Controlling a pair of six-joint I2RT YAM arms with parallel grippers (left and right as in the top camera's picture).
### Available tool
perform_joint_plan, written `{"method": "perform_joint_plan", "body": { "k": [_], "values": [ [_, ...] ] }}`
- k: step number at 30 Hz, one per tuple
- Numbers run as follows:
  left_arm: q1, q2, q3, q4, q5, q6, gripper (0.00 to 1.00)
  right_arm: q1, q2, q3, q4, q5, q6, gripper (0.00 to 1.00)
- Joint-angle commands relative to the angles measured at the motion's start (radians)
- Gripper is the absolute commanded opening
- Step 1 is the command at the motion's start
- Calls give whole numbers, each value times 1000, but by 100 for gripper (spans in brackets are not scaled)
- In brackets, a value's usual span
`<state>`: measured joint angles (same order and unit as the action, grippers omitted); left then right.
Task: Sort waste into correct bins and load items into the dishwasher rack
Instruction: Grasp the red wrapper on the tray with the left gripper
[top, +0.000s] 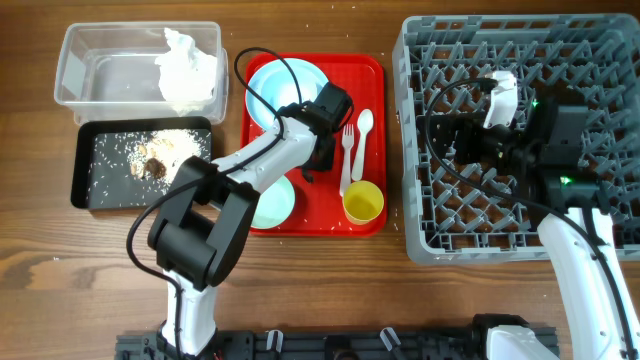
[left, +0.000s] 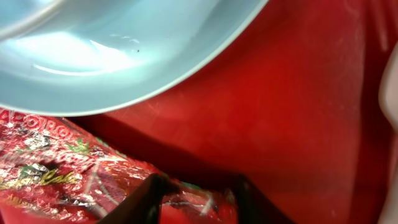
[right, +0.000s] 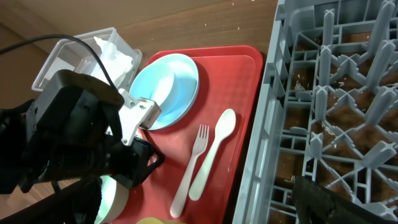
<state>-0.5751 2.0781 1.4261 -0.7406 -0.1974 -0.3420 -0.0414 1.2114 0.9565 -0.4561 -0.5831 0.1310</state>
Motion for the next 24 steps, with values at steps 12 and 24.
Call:
{"method": "perform_joint_plan", "body": {
  "k": [12,24],
  "values": [
    [2,5,10,-18,-17,-7,4,-4,1,15,-1,-10,1,100],
    [16,-255,82,-68,-17,-3,4,-4,1,15,-1,10,1,100]
  ]
}}
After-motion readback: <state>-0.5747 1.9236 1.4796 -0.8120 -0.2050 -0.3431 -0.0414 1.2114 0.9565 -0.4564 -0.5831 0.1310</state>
